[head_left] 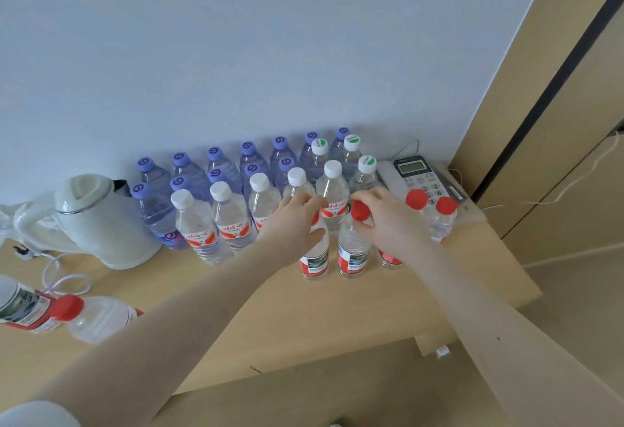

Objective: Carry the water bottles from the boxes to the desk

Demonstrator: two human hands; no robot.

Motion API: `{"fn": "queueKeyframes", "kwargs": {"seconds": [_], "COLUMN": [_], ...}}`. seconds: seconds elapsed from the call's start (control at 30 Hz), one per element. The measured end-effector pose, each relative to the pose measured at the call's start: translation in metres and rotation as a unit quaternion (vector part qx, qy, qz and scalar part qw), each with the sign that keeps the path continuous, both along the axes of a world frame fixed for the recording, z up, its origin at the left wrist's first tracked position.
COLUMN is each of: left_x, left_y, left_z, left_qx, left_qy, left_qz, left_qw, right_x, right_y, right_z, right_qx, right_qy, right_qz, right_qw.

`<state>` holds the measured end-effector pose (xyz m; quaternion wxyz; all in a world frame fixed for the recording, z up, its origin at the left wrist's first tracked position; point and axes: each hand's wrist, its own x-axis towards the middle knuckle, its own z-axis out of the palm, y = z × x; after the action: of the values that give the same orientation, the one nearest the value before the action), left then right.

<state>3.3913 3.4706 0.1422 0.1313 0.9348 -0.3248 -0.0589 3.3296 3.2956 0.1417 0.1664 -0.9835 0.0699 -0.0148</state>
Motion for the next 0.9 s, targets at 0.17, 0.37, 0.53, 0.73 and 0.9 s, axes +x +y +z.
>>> {"fn": "queueKeyframes", "kwargs": {"seconds": [0.17, 0.37, 0.53, 0.73, 0.9], "left_x": [0.004, 0.004, 0.003, 0.013, 0.03], "left_y": [-0.005, 0.0, 0.022, 0.072, 0.131], "left_z": [0.001, 0.006, 0.019, 0.036, 0.046], "left_qx": [0.028, 0.072, 0.067, 0.058, 0.009], "left_qy": [0.019, 0.036, 0.049, 0.078, 0.114], "left_qz": [0.006, 0.052, 0.074, 0.106, 0.156], "left_qw": [0.999, 0.995, 0.994, 0.99, 0.981], "right_x": [0.004, 0.008, 0.016, 0.039, 0.056], "right_y": [-0.002, -0.001, 0.013, 0.061, 0.118], "right_z": [-0.004, -0.004, 0.001, 0.009, 0.02], "right_qx": [0.03, 0.058, 0.081, 0.053, 0.015], "right_qy": [0.02, 0.017, 0.007, -0.001, 0.008], "right_qz": [0.046, 0.058, 0.082, 0.13, 0.156], "right_qw": [0.998, 0.996, 0.993, 0.99, 0.988]}}
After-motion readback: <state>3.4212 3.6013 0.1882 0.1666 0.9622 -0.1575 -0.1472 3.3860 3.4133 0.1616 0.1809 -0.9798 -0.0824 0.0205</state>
